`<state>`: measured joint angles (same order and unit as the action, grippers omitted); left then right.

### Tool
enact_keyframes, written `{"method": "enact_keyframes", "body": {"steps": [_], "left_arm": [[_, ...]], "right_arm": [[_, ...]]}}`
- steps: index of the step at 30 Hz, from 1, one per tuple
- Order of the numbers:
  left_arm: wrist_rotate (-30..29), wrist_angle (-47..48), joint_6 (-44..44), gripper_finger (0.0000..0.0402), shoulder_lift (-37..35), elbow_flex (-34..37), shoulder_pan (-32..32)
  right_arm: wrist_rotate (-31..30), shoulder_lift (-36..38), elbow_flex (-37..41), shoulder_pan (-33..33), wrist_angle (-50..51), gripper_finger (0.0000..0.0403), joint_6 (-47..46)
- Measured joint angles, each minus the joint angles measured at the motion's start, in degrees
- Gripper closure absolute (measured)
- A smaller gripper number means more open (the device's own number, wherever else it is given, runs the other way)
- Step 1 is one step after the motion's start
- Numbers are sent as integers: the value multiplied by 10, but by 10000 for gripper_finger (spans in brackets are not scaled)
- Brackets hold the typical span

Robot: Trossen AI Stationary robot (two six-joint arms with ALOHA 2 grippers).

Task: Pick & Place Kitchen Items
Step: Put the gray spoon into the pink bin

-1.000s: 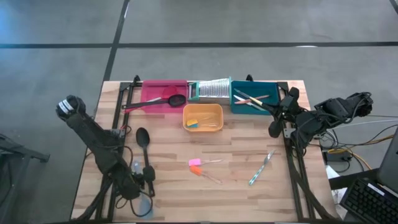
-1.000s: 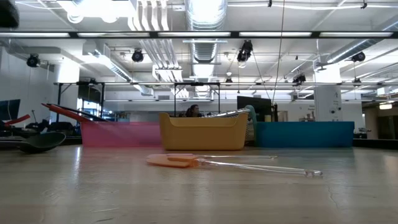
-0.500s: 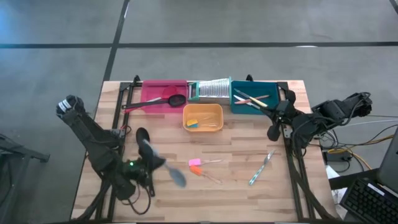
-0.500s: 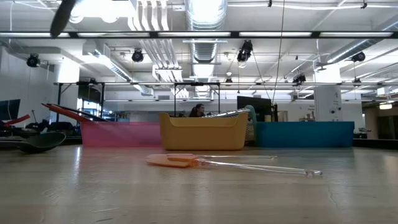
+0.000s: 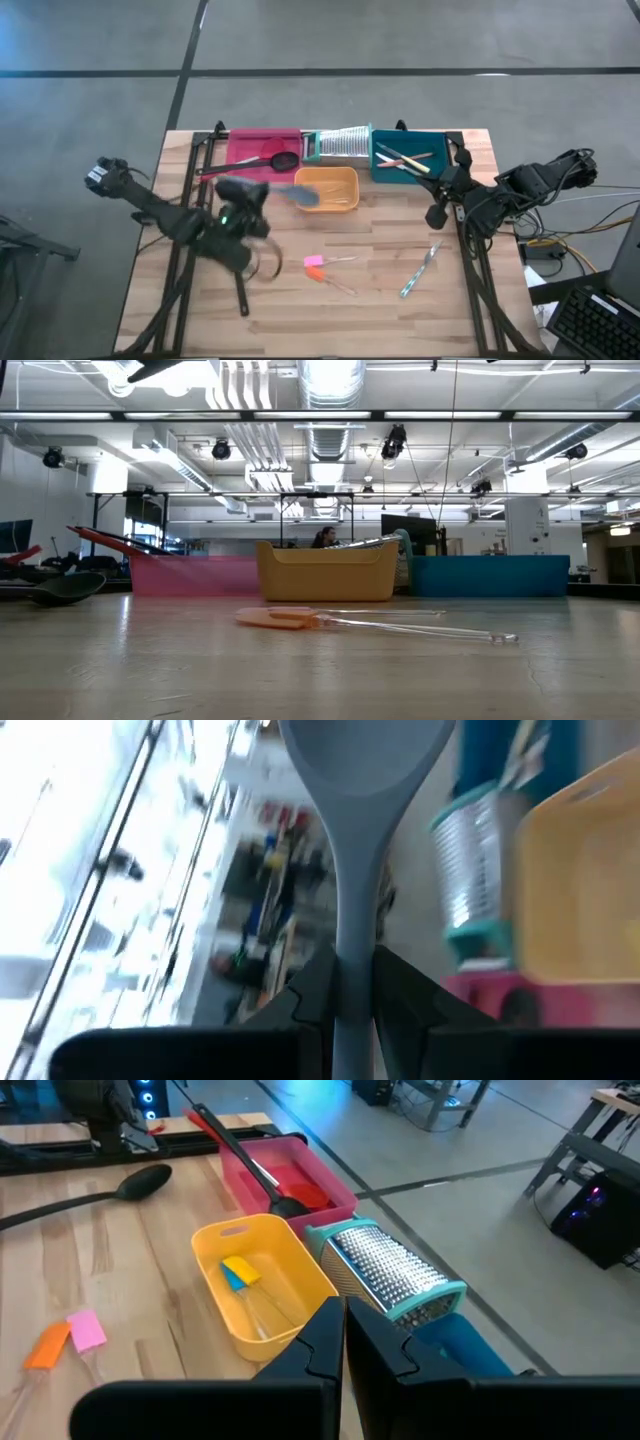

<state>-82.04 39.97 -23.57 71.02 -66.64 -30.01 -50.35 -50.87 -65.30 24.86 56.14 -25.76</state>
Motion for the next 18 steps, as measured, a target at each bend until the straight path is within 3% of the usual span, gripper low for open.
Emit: {"method": "enact_keyframes", "body": {"steps": [3,7,18], "left_arm": [[8,0,-19,354,-5,-28,73],[67,4,-23,354,-14,-70,186],[455,118,54,354,-12,-128,472]], "right_arm": [[4,0,0,0,0,394,0],[9,0,0,0,0,394,1],[11,0,0,0,2,394,7]]}}
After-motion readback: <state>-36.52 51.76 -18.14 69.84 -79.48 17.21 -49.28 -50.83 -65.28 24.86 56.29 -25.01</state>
